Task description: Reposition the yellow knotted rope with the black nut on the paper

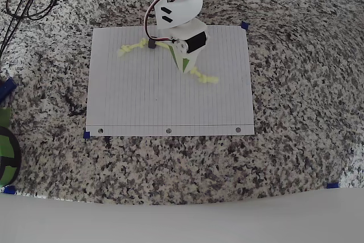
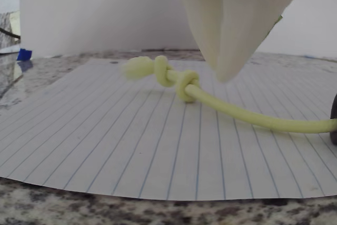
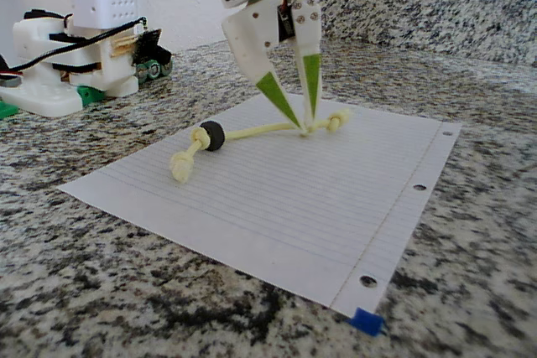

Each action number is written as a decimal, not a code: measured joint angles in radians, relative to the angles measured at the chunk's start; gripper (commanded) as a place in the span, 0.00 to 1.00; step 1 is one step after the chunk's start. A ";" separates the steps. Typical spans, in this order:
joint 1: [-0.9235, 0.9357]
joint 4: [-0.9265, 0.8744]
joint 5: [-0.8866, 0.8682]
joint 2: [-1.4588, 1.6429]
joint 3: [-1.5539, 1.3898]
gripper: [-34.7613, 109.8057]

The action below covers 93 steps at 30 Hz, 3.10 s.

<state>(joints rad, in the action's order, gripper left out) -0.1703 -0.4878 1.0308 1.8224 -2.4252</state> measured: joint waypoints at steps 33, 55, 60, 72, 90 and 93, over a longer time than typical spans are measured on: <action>-0.063 -0.063 0.002 0.135 0.000 0.24; 0.130 -0.164 0.456 1.097 -0.347 0.24; 0.146 -0.341 0.503 1.232 -0.410 0.24; 0.149 -0.666 0.600 1.422 -0.566 0.24; 0.140 -0.741 0.603 1.585 -0.723 0.24; 0.138 -0.741 0.603 1.585 -0.723 0.24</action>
<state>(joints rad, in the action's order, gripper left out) -0.0322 -1.2287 1.6337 3.4070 -3.1477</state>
